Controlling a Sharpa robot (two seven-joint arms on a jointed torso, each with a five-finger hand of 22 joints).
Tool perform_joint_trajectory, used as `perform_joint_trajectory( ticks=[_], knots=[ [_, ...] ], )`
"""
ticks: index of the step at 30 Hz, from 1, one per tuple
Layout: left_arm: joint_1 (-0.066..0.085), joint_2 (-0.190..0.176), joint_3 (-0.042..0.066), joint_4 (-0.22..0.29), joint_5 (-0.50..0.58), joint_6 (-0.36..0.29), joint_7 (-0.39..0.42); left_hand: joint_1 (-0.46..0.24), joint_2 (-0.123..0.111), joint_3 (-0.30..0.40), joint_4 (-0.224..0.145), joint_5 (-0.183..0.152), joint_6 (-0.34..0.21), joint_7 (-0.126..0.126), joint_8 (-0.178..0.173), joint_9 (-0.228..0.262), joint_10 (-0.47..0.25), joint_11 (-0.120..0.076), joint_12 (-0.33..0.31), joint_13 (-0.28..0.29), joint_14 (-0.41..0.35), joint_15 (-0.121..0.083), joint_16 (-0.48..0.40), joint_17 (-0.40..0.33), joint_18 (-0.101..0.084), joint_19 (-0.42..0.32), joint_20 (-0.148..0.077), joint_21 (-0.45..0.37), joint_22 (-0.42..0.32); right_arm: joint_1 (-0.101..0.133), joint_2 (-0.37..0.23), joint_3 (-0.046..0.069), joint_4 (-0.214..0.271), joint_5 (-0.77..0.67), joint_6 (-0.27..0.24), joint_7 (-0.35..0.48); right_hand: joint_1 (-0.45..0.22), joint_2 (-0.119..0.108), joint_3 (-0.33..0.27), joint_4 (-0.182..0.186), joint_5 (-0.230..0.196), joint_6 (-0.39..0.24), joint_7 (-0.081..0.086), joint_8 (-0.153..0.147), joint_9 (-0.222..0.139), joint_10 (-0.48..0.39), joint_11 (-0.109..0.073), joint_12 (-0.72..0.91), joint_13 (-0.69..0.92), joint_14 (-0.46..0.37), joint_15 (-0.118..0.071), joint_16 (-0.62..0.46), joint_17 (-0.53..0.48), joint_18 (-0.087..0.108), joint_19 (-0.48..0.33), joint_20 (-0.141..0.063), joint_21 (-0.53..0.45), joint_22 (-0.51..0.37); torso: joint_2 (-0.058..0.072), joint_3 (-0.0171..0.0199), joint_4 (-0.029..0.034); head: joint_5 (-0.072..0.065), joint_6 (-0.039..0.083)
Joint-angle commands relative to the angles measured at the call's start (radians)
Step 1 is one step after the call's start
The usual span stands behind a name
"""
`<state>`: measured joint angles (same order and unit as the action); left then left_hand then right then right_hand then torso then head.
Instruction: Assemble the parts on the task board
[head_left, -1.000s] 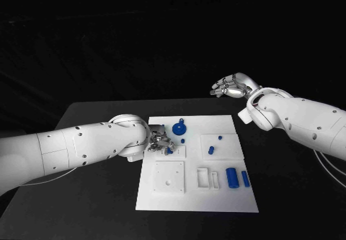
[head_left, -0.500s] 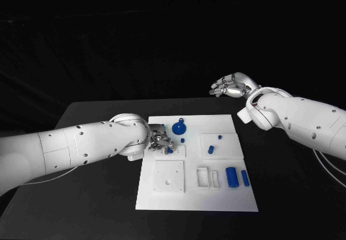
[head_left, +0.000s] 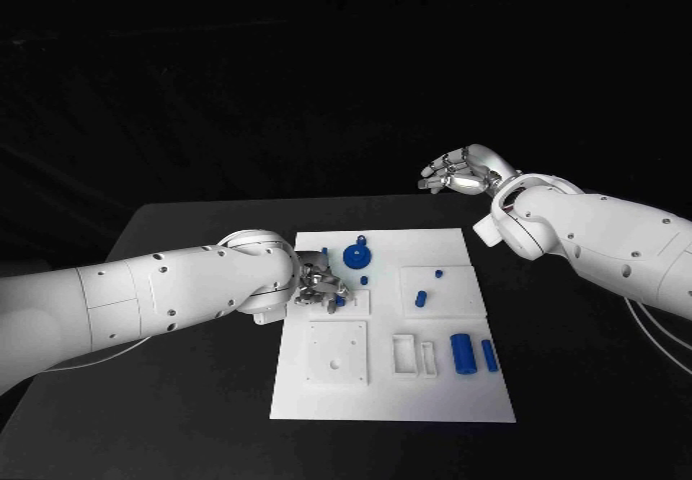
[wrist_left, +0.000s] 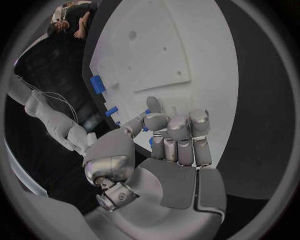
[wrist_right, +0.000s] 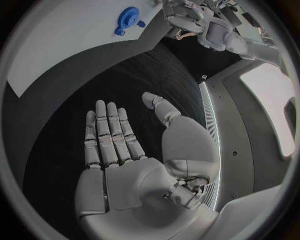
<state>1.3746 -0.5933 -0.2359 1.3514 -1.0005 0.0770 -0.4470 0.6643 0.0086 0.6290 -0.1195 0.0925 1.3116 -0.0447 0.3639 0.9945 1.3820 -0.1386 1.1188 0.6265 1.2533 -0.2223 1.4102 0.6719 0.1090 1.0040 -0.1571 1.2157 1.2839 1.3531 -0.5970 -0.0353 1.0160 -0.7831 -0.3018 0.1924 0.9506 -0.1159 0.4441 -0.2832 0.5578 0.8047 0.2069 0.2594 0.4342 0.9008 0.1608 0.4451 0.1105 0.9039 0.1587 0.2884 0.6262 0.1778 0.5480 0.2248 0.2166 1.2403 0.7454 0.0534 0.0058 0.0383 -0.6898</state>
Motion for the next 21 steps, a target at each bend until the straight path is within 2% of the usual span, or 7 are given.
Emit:
perform_joint_trajectory(
  ticks=[1, 11, 20, 21],
  knots=[
    [-0.007, 0.0, -0.005, 0.003, 0.0, 0.05, -0.012, 0.001, -0.013, -0.002, 0.004, -0.009, 0.004, 0.001, 0.003, 0.002, 0.003, -0.009, 0.005, 0.001, 0.006, 0.002, 0.004, -0.001, 0.012, -0.007, -0.111, -0.001, -0.001, 0.0, -0.002, 0.0, 0.002, 0.002, 0.008, 0.002, 0.002, 0.003, -0.006, 0.0, 0.004, -0.006, 0.002, 0.007, -0.001, 0.001, 0.004, 0.006, -0.002, -0.008, 0.0, -0.007, -0.002, 0.01, -0.007, 0.0, -0.004, 0.001, -0.001, 0.0001, -0.0001, 0.001, -0.001],
    [-0.007, -0.002, -0.005, 0.002, 0.0, 0.044, -0.013, 0.001, -0.057, -0.009, 0.008, -0.036, 0.003, 0.0, 0.004, 0.001, 0.003, -0.009, 0.005, 0.001, 0.006, 0.001, 0.004, -0.002, 0.014, -0.007, -0.111, -0.001, -0.001, -0.001, -0.003, 0.0, 0.004, 0.002, 0.008, 0.002, 0.001, 0.003, -0.007, 0.0, 0.004, -0.006, 0.003, 0.007, -0.002, 0.0, 0.004, 0.006, -0.003, -0.008, 0.001, -0.008, -0.002, 0.01, -0.008, 0.0, -0.005, 0.002, -0.001, -0.0004, -0.0002, -0.001, 0.0],
    [-0.007, -0.011, -0.005, -0.002, 0.0, 0.006, -0.01, -0.004, -0.068, -0.013, 0.015, -0.039, 0.002, 0.0, 0.004, 0.001, 0.003, -0.009, 0.005, 0.0, 0.005, 0.0, 0.004, -0.002, 0.015, -0.007, -0.111, -0.001, -0.001, -0.003, -0.005, 0.0, 0.005, 0.002, 0.007, 0.003, 0.0, 0.003, -0.007, 0.0, 0.004, -0.007, 0.003, 0.007, -0.002, 0.0, 0.004, 0.006, -0.004, -0.009, 0.001, -0.008, -0.002, 0.01, -0.008, 0.0, -0.005, 0.002, -0.001, -0.0014, -0.0004, -0.004, 0.005],
    [-0.007, -0.012, -0.005, 0.0, 0.0, 0.0, -0.013, -0.023, -0.105, -0.027, 0.022, -0.043, -0.003, 0.002, 0.002, 0.001, 0.001, -0.008, 0.002, -0.001, 0.002, 0.0, 0.002, -0.003, 0.014, -0.009, -0.11, -0.002, -0.002, -0.003, -0.006, 0.0, 0.005, 0.002, 0.006, 0.003, -0.001, 0.003, -0.008, 0.0, 0.004, -0.007, 0.003, 0.006, -0.003, 0.0, 0.004, 0.006, -0.004, -0.009, 0.001, -0.008, -0.002, 0.01, -0.009, 0.001, -0.006, 0.002, -0.001, -0.002, -0.0009, -0.005, 0.007]
  ],
)
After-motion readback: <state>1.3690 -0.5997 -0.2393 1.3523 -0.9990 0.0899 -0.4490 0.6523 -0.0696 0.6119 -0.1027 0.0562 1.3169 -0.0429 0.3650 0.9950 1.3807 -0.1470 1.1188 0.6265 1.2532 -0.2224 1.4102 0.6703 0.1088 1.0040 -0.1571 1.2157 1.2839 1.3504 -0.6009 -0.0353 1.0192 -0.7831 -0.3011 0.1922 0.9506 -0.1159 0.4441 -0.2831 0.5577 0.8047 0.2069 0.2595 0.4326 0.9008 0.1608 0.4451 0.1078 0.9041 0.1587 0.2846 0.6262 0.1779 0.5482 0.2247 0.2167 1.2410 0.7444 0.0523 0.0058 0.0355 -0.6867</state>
